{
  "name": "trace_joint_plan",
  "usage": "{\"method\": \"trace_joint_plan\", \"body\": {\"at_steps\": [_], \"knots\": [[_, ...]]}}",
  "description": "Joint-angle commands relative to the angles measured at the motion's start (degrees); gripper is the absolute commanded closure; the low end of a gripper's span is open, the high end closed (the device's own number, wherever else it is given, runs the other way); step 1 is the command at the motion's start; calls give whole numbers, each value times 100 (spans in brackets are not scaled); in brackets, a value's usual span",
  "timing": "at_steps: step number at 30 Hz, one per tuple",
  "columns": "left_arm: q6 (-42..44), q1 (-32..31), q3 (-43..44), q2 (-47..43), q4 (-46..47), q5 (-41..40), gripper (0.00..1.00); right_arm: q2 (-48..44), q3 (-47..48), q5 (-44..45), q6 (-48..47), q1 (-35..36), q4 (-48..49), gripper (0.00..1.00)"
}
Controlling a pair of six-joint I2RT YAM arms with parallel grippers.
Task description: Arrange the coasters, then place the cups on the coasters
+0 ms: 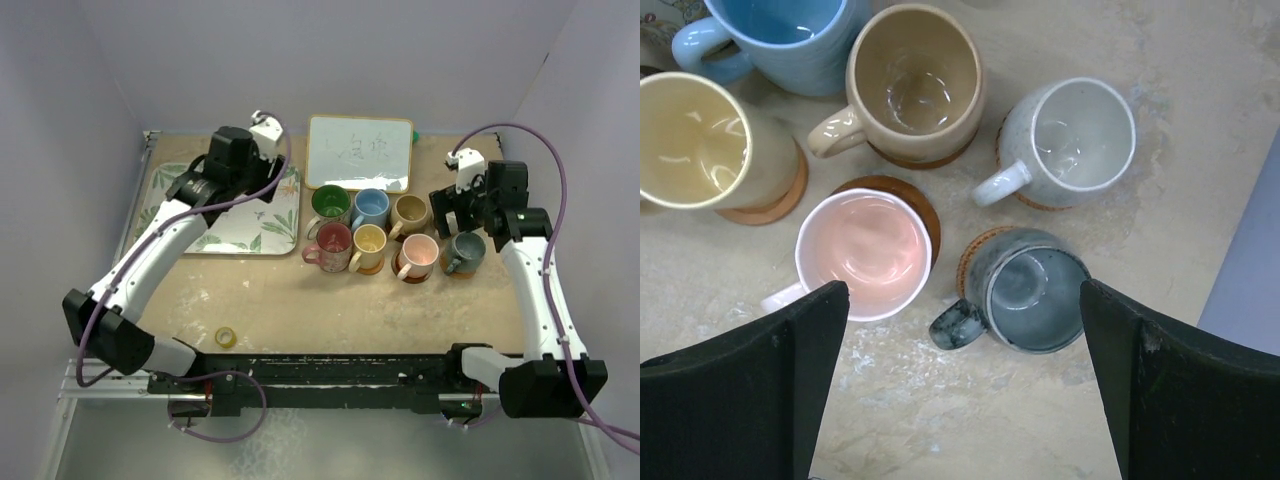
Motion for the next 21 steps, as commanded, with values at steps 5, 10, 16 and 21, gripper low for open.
{"method": "trace_joint_plan", "body": {"at_steps": [5, 10, 16, 21], "knots": [[-230, 904, -738, -1101, 880, -228, 24, 366, 926, 111, 7, -19, -281, 0], [-133, 1549, -1078, -1513, 1032, -171, 10, 593, 1500, 346, -7, -20, -432, 0], [24, 1956, -1769, -2259, 1495, -319, 6, 439, 1571, 133, 359, -20, -479, 0], [5, 2055, -2262, -2737, 1485, -335, 7, -83, 741, 75, 907, -20, 332, 0]]}}
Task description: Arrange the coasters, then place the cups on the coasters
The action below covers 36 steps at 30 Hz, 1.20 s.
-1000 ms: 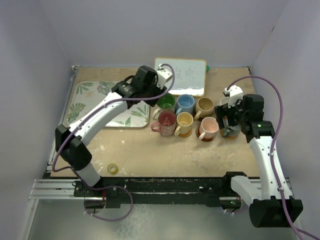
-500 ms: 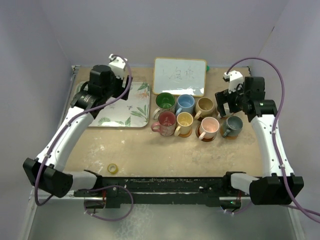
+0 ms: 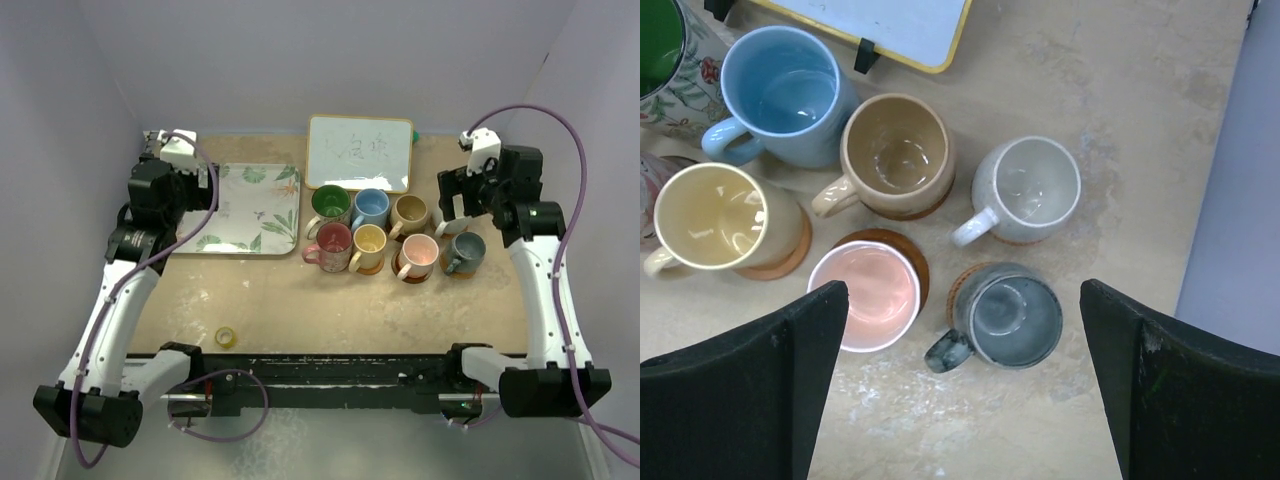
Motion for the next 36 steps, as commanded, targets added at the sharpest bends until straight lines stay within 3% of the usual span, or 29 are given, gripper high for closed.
{"method": "trace_joint_plan", "body": {"at_steps": [1, 4, 14, 19, 21, 36], "knots": [[92, 91, -380, -454, 429, 7, 7, -526, -613, -129, 641, -19, 612, 0], [56, 100, -640, -685, 562, 42, 6, -797, -1006, -8, 1048, -19, 973, 0], [292, 104, -841, -597, 775, 236, 6, -1234, -1593, 174, 889, -19, 1223, 0], [125, 240, -1637, -1212, 1401, 511, 6, -1522, -1675, 251, 605, -20, 1003, 0], [110, 282, -1812, -1517, 1569, 246, 6, -1709, -1836, 328, 494, -21, 1051, 0], [347, 439, -1858, -2107, 1293, 280, 6, -2665, -2402, 735, 241, -19, 1577, 0]]}}
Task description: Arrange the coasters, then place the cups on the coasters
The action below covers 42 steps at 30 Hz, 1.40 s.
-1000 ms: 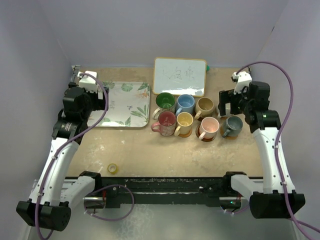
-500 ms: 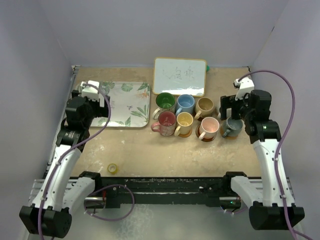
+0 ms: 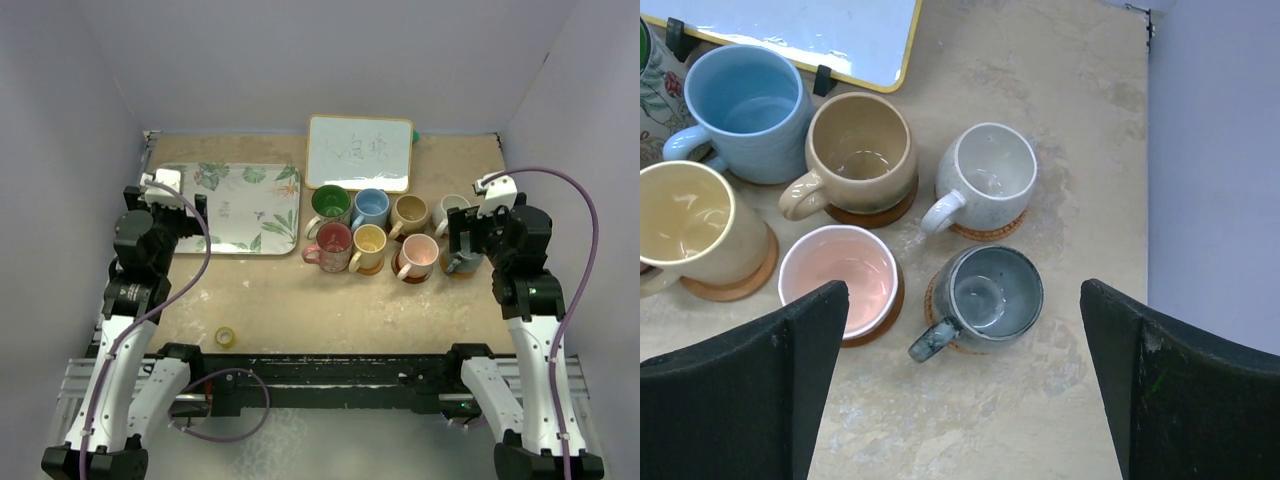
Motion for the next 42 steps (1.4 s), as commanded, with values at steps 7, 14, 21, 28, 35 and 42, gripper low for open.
{"method": "trace_joint_plan", "body": {"at_steps": [7, 14, 21, 28, 35, 42], "knots": [[64, 209, 125, -300, 36, 57, 6, -231, -115, 109, -86, -20, 385, 0], [80, 231, 146, -358, 17, -52, 6, -400, -160, 44, -157, -28, 407, 0], [75, 231, 165, -338, 12, -228, 6, -411, -180, 34, -183, -38, 428, 0], [92, 240, 156, -320, 4, -231, 6, -390, -183, 0, -194, -37, 429, 0], [105, 262, 153, -325, -23, -167, 6, -407, -189, -2, -198, -37, 427, 0], [107, 266, 159, -302, -36, -119, 6, -410, -192, -12, -201, -37, 429, 0]]}}
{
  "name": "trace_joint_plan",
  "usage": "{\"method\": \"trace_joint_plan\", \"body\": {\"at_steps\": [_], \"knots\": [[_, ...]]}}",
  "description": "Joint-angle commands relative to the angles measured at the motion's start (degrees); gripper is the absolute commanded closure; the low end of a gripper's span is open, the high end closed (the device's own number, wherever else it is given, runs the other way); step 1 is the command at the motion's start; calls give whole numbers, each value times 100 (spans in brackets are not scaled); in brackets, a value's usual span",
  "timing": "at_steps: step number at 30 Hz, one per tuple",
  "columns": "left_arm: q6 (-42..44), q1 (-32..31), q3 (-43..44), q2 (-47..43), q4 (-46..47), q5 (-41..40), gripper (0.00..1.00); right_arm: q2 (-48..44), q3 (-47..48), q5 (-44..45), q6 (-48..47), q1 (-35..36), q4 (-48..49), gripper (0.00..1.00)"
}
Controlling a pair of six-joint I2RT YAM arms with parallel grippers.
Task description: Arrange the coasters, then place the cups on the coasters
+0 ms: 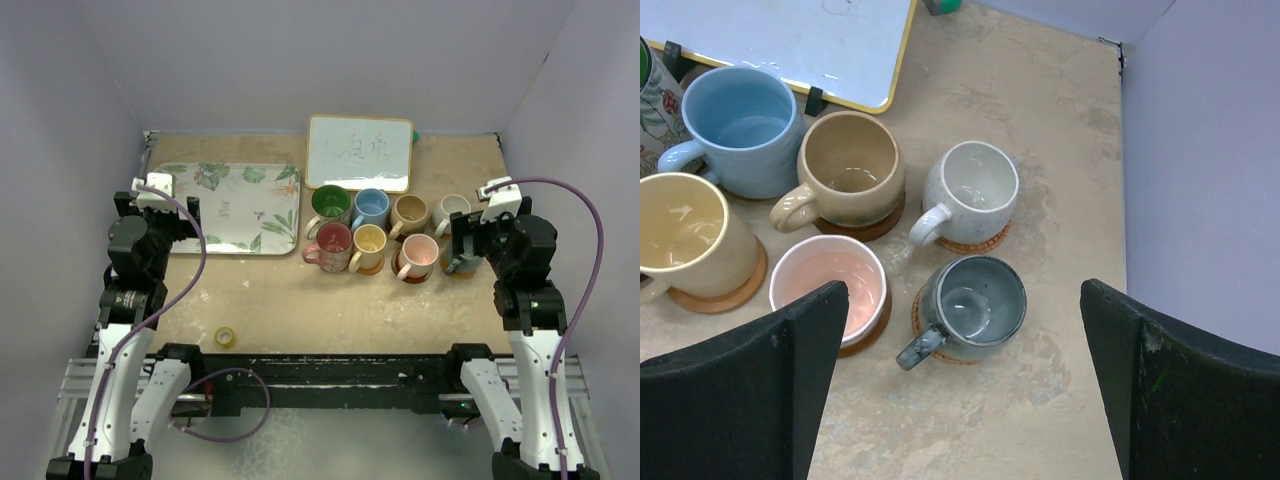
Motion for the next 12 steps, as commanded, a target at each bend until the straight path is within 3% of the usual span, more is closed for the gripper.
{"method": "trace_joint_plan", "body": {"at_steps": [1, 12], "knots": [[68, 48, 148, -15, 167, 54, 6, -23, -26, -83, -52, -32, 259, 0], [79, 55, 156, 35, 168, 23, 4, -7, -31, -113, -64, -35, 250, 0]]}}
